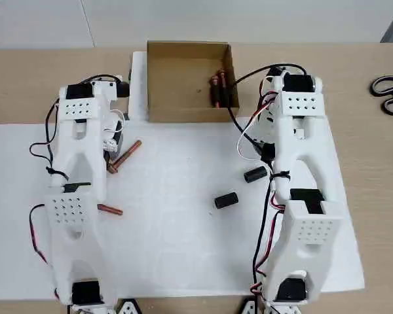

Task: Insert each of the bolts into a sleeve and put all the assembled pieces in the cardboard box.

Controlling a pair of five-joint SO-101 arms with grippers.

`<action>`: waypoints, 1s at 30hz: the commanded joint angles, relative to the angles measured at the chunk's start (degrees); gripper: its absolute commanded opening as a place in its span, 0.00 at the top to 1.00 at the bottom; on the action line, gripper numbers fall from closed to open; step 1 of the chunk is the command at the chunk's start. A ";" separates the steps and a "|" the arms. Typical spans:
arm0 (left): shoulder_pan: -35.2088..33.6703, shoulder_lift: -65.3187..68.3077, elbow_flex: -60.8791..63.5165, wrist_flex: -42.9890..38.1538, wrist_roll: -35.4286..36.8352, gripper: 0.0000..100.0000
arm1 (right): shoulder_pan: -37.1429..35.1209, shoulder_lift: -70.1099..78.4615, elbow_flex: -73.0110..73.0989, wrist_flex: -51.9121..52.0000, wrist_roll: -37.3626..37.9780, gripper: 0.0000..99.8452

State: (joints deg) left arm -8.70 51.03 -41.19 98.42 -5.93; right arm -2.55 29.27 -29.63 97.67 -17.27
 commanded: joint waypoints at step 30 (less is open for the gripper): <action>16.70 -65.23 23.96 2.02 12.04 0.99 | -12.53 -59.65 34.29 0.13 8.97 1.00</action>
State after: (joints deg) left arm 5.10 -6.46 -20.00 99.82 3.30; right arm -13.01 -21.10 -1.32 97.93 -9.10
